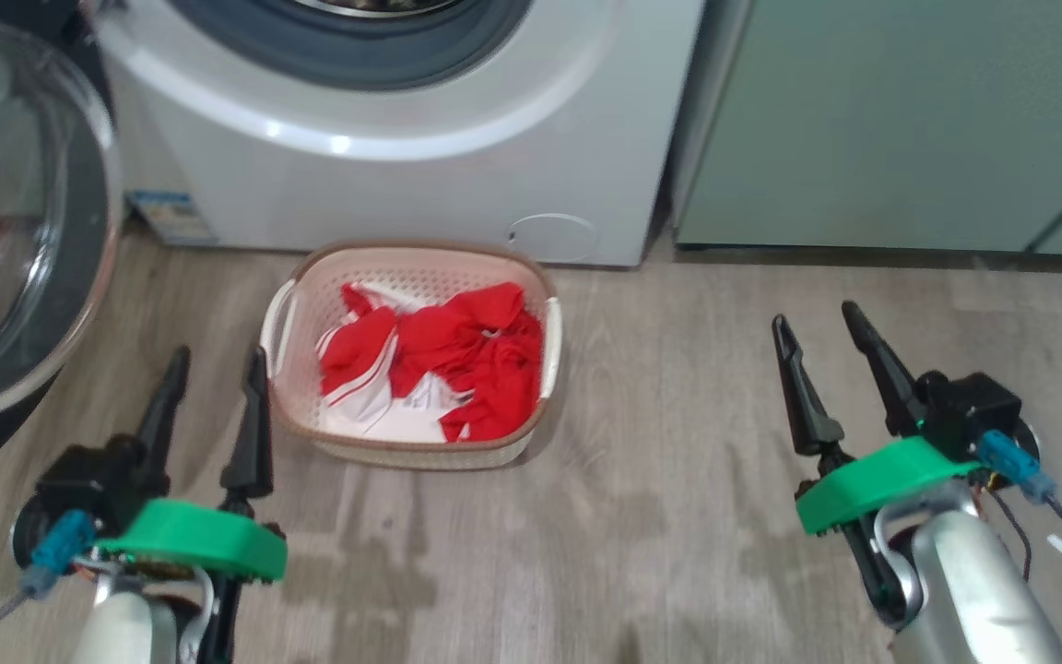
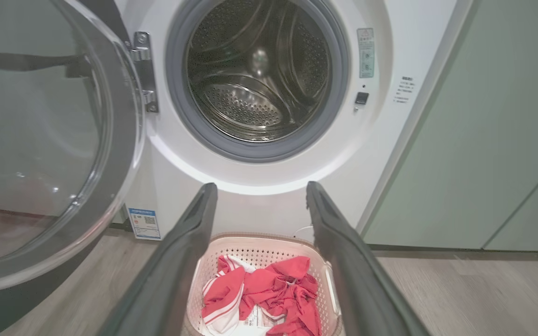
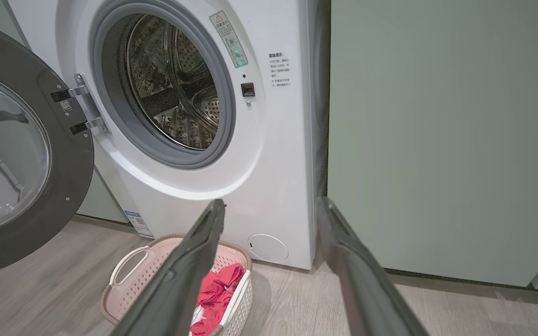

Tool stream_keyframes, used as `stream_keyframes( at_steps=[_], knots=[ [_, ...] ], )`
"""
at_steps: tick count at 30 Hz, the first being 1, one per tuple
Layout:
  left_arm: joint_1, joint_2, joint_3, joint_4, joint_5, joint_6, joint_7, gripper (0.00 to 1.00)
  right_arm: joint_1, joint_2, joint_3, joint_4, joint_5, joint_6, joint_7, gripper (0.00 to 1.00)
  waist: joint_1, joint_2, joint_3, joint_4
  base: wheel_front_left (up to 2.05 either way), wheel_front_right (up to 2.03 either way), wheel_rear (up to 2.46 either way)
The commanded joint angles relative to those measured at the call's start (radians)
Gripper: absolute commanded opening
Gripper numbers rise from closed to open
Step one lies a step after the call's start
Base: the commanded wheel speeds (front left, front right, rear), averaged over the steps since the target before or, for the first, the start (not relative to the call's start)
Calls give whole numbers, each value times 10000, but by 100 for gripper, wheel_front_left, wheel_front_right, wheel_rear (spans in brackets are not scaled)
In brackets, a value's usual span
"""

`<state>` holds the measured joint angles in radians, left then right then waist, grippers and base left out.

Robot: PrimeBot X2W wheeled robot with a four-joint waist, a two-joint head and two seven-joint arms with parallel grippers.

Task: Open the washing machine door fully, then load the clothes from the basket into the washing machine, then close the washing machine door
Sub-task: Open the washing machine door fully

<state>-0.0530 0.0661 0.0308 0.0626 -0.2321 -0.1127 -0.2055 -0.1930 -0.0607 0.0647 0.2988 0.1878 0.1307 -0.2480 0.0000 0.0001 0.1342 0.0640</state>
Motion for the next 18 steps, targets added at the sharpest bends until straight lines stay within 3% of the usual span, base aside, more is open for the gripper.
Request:
stream_keyframes(
  at_steps=[1,18],
  knots=[
    [-88,180,234,-419,147,9,13,100,-39,103,241,-387,76,0,-105,100,0,-1,-267,-324,0,0,0],
    [555,234,17,-554,450,498,280,100,719,104,-5,-786,104,0,-101,100,0,-1,-775,-882,0,0,0]
  ],
)
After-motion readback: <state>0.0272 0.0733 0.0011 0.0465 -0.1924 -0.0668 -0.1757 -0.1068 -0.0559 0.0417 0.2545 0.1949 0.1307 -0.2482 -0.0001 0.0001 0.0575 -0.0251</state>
